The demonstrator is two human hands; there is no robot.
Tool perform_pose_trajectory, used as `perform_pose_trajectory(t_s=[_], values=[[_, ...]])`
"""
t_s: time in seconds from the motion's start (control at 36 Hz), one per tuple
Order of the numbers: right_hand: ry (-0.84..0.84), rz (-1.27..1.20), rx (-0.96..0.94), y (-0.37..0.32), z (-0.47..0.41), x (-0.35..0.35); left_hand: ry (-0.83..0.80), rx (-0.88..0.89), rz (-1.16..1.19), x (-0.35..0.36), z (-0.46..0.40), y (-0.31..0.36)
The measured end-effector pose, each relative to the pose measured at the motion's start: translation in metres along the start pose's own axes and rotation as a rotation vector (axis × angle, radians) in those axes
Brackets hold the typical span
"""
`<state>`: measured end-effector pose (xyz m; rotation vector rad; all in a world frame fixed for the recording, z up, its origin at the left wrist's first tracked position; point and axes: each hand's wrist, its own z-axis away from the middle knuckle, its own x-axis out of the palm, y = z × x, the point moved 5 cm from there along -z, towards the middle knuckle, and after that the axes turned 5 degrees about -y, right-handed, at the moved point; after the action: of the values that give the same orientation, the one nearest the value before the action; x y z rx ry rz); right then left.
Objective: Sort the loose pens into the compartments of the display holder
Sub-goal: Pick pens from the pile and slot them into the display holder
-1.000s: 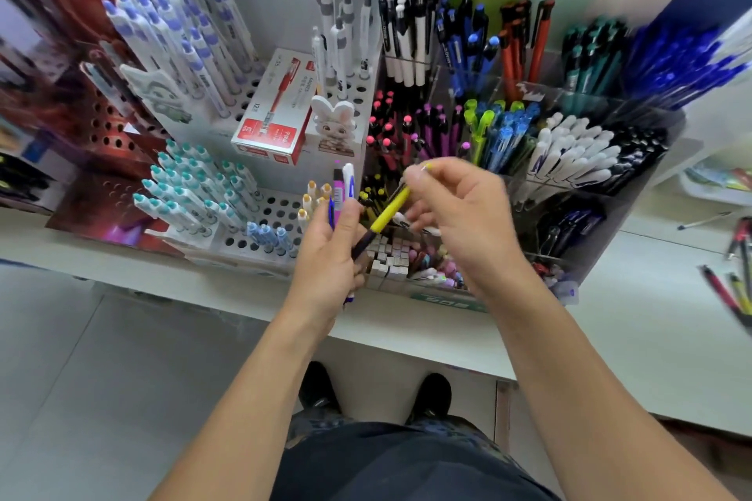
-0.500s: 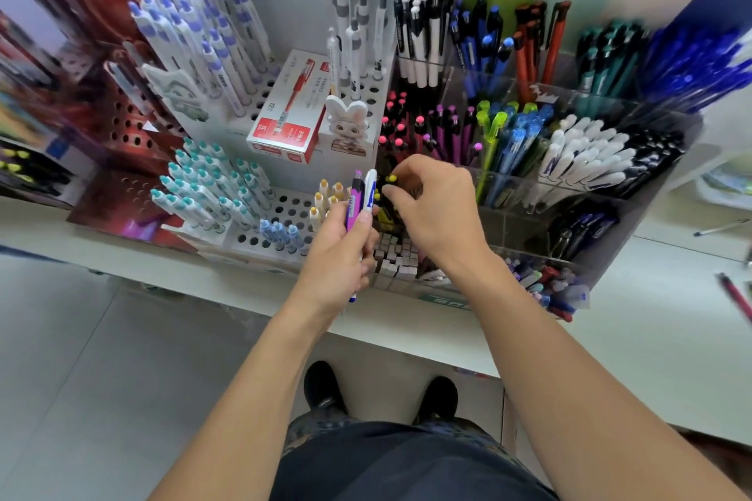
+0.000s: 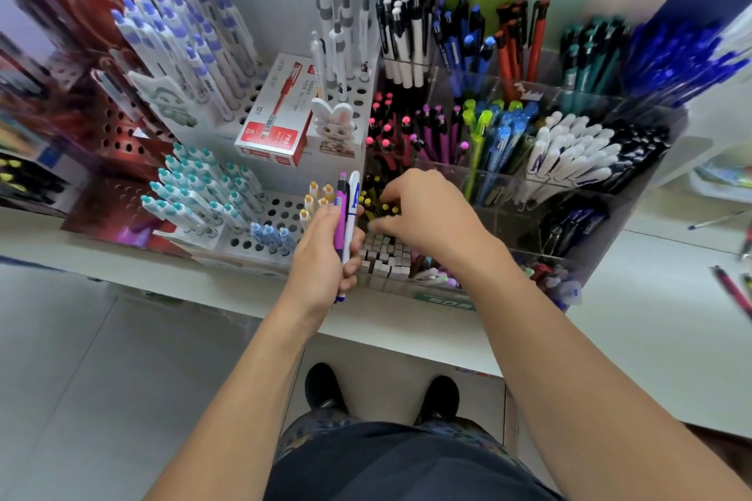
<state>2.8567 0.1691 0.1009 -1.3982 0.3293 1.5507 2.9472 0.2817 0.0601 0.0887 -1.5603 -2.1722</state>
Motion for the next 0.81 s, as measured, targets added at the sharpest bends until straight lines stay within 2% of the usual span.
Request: perform_pose_trajectory(t_s=[0.08, 0.17, 0.22, 0.31, 0.42, 0.5, 0.56, 0.61, 0.67, 0.72, 0.81], values=[[0.043, 0.113, -0.039, -0.001, 0.003, 0.002, -0.019, -0.019, 0.037, 0.002, 0.001, 0.0], [0.158, 0.042, -0.112, 0.002, 0.009, -0.002, -0.04, -0.01, 0.009, 0.007, 0.002, 0.003], [0.253, -0.211, -0.113, 0.008, 0.02, -0.014, -0.057, 0.007, -0.023, 0.011, 0.002, 0.005], [0.177, -0.666, -0.036, 0.019, 0.031, -0.019, -0.114, 0.039, -0.07, 0.021, 0.001, 0.008], [0.168, -0.887, -0.032, 0.029, 0.038, -0.021, -0.149, 0.077, -0.134, 0.04, -0.001, 0.013], [0.342, -1.069, -0.044, 0.041, 0.051, -0.044, -0.116, 0.044, -0.091, 0.045, -0.003, 0.011], [0.609, -1.0, -0.103, 0.051, 0.064, -0.076, -0.11, 0.015, -0.008, 0.046, -0.005, 0.011], [0.88, -0.822, -0.188, 0.057, 0.077, -0.106, -0.131, 0.0, 0.044, 0.046, -0.006, 0.012], [1.015, -0.679, -0.239, 0.058, 0.079, -0.121, -0.15, 0.006, 0.08, 0.049, -0.007, 0.014], [0.993, -0.598, -0.248, 0.056, 0.068, -0.119, -0.156, 0.023, 0.113, 0.052, -0.008, 0.015], [0.859, -0.497, -0.205, 0.054, 0.045, -0.102, -0.14, 0.065, 0.09, 0.054, -0.009, 0.017]])
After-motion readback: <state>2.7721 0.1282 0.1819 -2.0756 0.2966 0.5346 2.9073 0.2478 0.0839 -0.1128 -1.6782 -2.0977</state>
